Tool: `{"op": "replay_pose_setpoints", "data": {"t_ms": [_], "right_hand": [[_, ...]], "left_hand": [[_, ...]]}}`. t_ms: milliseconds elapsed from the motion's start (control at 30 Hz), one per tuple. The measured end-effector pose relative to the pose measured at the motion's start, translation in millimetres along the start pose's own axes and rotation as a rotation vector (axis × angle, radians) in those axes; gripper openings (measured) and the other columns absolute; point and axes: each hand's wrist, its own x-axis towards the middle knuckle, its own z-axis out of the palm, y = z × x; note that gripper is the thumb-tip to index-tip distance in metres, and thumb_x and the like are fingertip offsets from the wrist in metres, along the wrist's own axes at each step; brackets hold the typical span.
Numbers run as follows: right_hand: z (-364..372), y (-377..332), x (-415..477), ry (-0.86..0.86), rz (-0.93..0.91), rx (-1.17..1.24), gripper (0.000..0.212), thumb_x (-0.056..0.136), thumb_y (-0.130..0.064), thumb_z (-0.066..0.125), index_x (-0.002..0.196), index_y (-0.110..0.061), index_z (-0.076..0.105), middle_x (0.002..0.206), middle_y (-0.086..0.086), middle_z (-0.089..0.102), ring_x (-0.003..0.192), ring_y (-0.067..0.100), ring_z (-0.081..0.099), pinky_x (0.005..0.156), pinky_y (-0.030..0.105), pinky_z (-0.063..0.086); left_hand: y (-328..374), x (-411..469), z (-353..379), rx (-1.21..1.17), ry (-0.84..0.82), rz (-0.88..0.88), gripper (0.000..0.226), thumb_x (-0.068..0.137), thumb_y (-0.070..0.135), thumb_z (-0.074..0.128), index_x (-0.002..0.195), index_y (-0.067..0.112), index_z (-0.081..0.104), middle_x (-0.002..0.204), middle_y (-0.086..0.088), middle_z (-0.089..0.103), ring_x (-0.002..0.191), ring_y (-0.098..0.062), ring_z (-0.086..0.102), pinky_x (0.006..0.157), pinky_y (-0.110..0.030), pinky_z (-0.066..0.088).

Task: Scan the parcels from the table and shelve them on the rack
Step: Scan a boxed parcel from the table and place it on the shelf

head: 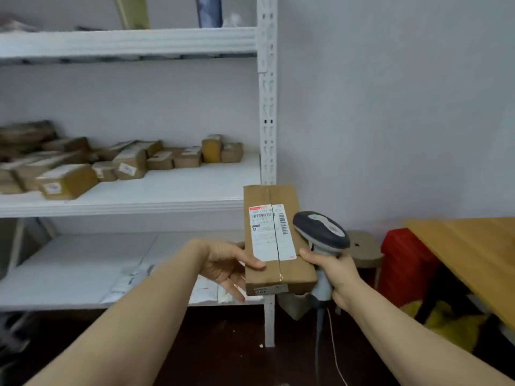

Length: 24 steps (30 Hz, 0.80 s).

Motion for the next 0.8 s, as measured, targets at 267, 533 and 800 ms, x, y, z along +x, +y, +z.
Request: {"op": "replay_pose_setpoints", "data": {"t_ms": [267, 533, 800], "right_hand": [[130, 12, 40, -0.063, 0.074, -0.036, 0.054, 0.063, -0.018, 0.086, 0.111, -0.007, 0.064, 0.102, 0.012, 0.073, 0.094, 0.030, 0.070, 0.089, 0.051, 0.054], [197, 39, 118, -0.062, 0.088, -0.015, 0.041, 0.069, -0.016, 0.084, 0.104, -0.007, 0.064, 0.096, 0.012, 0.074, 0.086, 0.029, 0.070, 0.078, 0.043, 0.058], [252, 41, 217, -0.090, 0.148, -0.053, 0.037, 0.071, -0.019, 0.085, 0.101, -0.013, 0.064, 0.099, 0.012, 0.072, 0.093, 0.028, 0.068, 0.072, 0.040, 0.060]], "left_hand": [[-48, -60, -92, -0.231, 0.334, 0.182, 0.059, 0.065, 0.034, 0.083, 0.117, 0.014, 0.064, 0.102, -0.010, 0.070, 0.095, -0.023, 0.069, 0.081, -0.041, 0.058], [-38, -54, -184, -0.254, 0.476, 0.144, 0.062, 0.062, 0.041, 0.083, 0.115, 0.013, 0.065, 0.098, -0.011, 0.072, 0.088, -0.021, 0.071, 0.075, -0.037, 0.058], [-8, -14, -287, -0.322, 0.567, 0.116, 0.054, 0.073, 0.041, 0.078, 0.114, 0.010, 0.062, 0.096, -0.011, 0.069, 0.083, -0.023, 0.071, 0.070, -0.038, 0.060]]}}
